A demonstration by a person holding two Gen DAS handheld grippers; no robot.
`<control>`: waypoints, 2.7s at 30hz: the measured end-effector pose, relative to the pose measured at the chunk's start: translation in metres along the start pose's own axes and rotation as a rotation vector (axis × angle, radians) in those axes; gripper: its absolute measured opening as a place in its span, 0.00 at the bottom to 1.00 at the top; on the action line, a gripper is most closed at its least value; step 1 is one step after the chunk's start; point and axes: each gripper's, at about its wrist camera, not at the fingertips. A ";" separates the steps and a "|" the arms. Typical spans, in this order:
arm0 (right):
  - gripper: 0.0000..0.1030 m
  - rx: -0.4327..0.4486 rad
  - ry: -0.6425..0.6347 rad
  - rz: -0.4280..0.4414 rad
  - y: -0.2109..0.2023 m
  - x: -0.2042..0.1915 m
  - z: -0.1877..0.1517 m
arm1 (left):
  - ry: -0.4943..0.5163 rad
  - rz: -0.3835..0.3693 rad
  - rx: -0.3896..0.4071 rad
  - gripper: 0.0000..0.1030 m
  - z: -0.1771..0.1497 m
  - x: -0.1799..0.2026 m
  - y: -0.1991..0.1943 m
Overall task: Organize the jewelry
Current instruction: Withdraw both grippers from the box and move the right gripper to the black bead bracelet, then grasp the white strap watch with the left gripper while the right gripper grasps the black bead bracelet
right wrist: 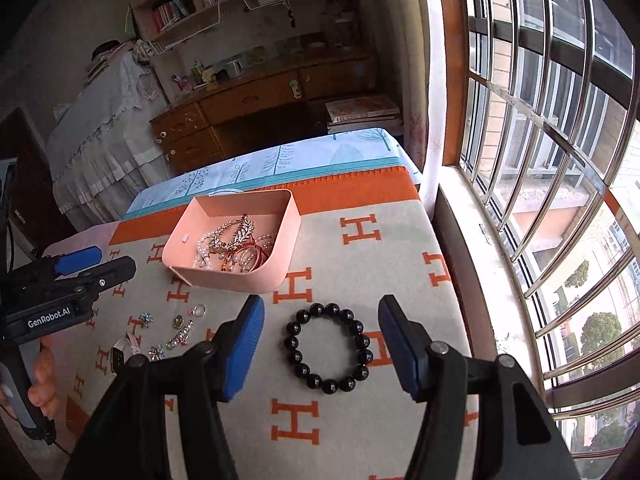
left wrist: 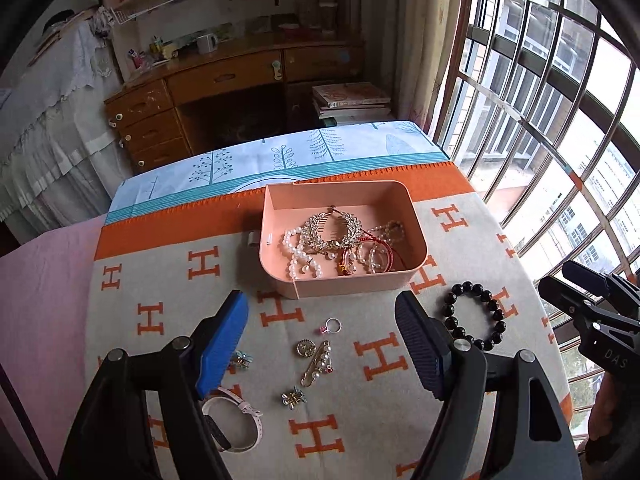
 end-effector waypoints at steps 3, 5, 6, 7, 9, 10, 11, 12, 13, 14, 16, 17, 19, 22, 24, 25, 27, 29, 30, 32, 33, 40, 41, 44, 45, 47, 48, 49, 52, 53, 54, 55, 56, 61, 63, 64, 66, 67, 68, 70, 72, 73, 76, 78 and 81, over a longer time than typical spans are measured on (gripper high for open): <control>0.58 0.020 -0.060 -0.020 -0.010 -0.006 -0.001 | 0.001 -0.007 0.001 0.72 -0.007 -0.007 -0.019; 0.58 0.020 -0.097 -0.004 -0.013 -0.010 -0.004 | 0.006 -0.015 -0.023 0.78 -0.012 -0.012 -0.028; 0.58 0.008 -0.111 0.008 -0.013 -0.011 -0.006 | 0.001 -0.011 -0.033 0.80 -0.015 -0.015 -0.032; 0.58 -0.007 -0.117 0.019 -0.012 -0.011 -0.007 | -0.005 -0.004 -0.034 0.81 -0.019 -0.018 -0.036; 0.58 -0.041 -0.121 0.040 -0.008 -0.012 -0.009 | -0.007 0.013 -0.025 0.82 -0.026 -0.023 -0.045; 0.58 -0.047 -0.125 0.046 -0.007 -0.012 -0.010 | -0.006 0.020 -0.027 0.82 -0.030 -0.025 -0.048; 0.58 -0.046 -0.125 0.054 -0.007 -0.011 -0.012 | -0.009 0.028 -0.034 0.85 -0.033 -0.028 -0.050; 0.58 -0.046 -0.125 0.062 -0.006 -0.011 -0.013 | -0.015 0.043 -0.048 0.88 -0.037 -0.032 -0.050; 0.58 -0.049 -0.126 0.068 -0.006 -0.011 -0.015 | -0.020 0.054 -0.063 0.90 -0.041 -0.035 -0.049; 0.58 -0.051 -0.130 0.069 -0.006 -0.011 -0.017 | -0.028 0.058 -0.070 0.90 -0.045 -0.039 -0.049; 0.58 -0.048 -0.144 0.061 -0.005 -0.012 -0.019 | -0.044 0.072 -0.071 0.90 -0.052 -0.047 -0.049; 0.58 -0.046 -0.152 0.058 -0.005 -0.013 -0.020 | -0.053 0.083 -0.071 0.90 -0.056 -0.052 -0.048; 0.58 -0.048 -0.163 0.057 -0.002 -0.013 -0.021 | -0.079 0.100 -0.078 0.90 -0.065 -0.061 -0.046; 0.58 -0.070 -0.142 0.067 0.004 -0.007 -0.022 | -0.133 0.122 -0.108 0.90 -0.080 -0.078 -0.037; 0.58 -0.085 -0.103 0.070 0.011 0.002 -0.021 | -0.171 0.128 -0.137 0.90 -0.091 -0.088 -0.029; 0.58 -0.092 -0.083 0.066 0.014 0.007 -0.020 | -0.187 0.132 -0.147 0.90 -0.096 -0.093 -0.027; 0.58 -0.114 -0.046 0.056 0.024 0.018 -0.020 | -0.213 0.144 -0.167 0.89 -0.107 -0.100 -0.021; 0.58 -0.150 -0.020 0.051 0.035 0.027 -0.024 | -0.229 0.153 -0.180 0.86 -0.114 -0.106 -0.017; 0.58 -0.162 -0.021 0.039 0.040 0.030 -0.026 | -0.237 0.160 -0.185 0.85 -0.117 -0.109 -0.015; 0.55 -0.185 -0.039 0.014 0.050 0.032 -0.032 | -0.254 0.163 -0.196 0.85 -0.123 -0.114 -0.011; 0.51 -0.199 -0.048 0.007 0.055 0.032 -0.035 | -0.261 0.162 -0.202 0.84 -0.125 -0.115 -0.009; 0.29 -0.267 -0.126 -0.038 0.085 0.025 -0.055 | -0.271 0.132 -0.226 0.73 -0.129 -0.112 0.001; 0.27 -0.258 -0.142 -0.044 0.086 0.022 -0.057 | -0.270 0.129 -0.225 0.73 -0.127 -0.110 0.001; 0.20 -0.227 -0.198 -0.071 0.085 0.013 -0.061 | -0.271 0.119 -0.219 0.73 -0.121 -0.106 0.004; 0.17 -0.220 -0.201 -0.063 0.085 0.011 -0.061 | -0.274 0.116 -0.219 0.73 -0.118 -0.104 0.006; 0.15 -0.211 -0.201 -0.062 0.084 0.010 -0.062 | -0.280 0.110 -0.225 0.67 -0.113 -0.101 0.011; 0.15 -0.208 -0.192 -0.062 0.083 0.010 -0.063 | -0.283 0.108 -0.233 0.64 -0.111 -0.100 0.014; 0.15 -0.205 -0.178 -0.058 0.082 0.011 -0.063 | -0.290 0.104 -0.243 0.58 -0.109 -0.099 0.017; 0.15 -0.207 -0.117 -0.021 0.079 0.015 -0.063 | -0.324 0.093 -0.278 0.46 -0.103 -0.099 0.029; 0.15 -0.208 -0.101 -0.011 0.078 0.016 -0.064 | -0.332 0.099 -0.293 0.42 -0.102 -0.099 0.034; 0.15 -0.206 -0.089 -0.004 0.077 0.017 -0.065 | -0.339 0.104 -0.304 0.40 -0.100 -0.099 0.039; 0.15 -0.204 -0.080 0.002 0.075 0.017 -0.066 | -0.347 0.107 -0.314 0.38 -0.099 -0.099 0.044; 0.15 -0.202 -0.069 0.010 0.073 0.018 -0.068 | -0.356 0.108 -0.323 0.38 -0.098 -0.099 0.048; 0.15 -0.193 -0.062 0.034 0.067 0.018 -0.074 | -0.385 0.150 -0.353 0.33 -0.096 -0.102 0.070; 0.15 -0.191 -0.062 0.041 0.065 0.017 -0.076 | -0.394 0.168 -0.374 0.29 -0.097 -0.103 0.078; 0.15 -0.190 -0.062 0.045 0.064 0.017 -0.077 | -0.401 0.169 -0.388 0.25 -0.098 -0.104 0.082; 0.15 -0.189 -0.062 0.051 0.063 0.017 -0.078 | -0.411 0.170 -0.413 0.21 -0.102 -0.104 0.090; 0.15 -0.188 -0.061 0.054 0.063 0.017 -0.078 | -0.408 0.176 -0.411 0.20 -0.103 -0.103 0.091; 0.15 -0.186 -0.059 0.056 0.063 0.017 -0.078 | -0.393 0.192 -0.402 0.19 -0.102 -0.100 0.091; 0.15 -0.184 -0.054 0.063 0.063 0.018 -0.079 | -0.375 0.205 -0.395 0.14 -0.103 -0.096 0.092; 0.15 -0.184 -0.043 0.073 0.063 0.019 -0.079 | -0.356 0.209 -0.393 0.07 -0.103 -0.089 0.091; 0.15 -0.187 -0.034 0.085 0.062 0.019 -0.078 | -0.348 0.212 -0.390 0.06 -0.103 -0.087 0.090; 0.15 -0.176 -0.021 0.122 0.056 0.018 -0.074 | -0.333 0.218 -0.365 0.06 -0.100 -0.084 0.082; 0.15 -0.154 -0.023 0.144 0.048 0.015 -0.068 | -0.329 0.206 -0.346 0.06 -0.095 -0.079 0.071; 0.14 -0.111 -0.040 0.169 0.033 0.006 -0.055 | -0.303 0.188 -0.304 0.06 -0.083 -0.074 0.054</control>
Point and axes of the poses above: each gripper's, at about its wrist camera, not at the fingertips, and y roughly the way its jaws point, x to its right, z to its top, and after that the axes turned 9 degrees about x, right-handed
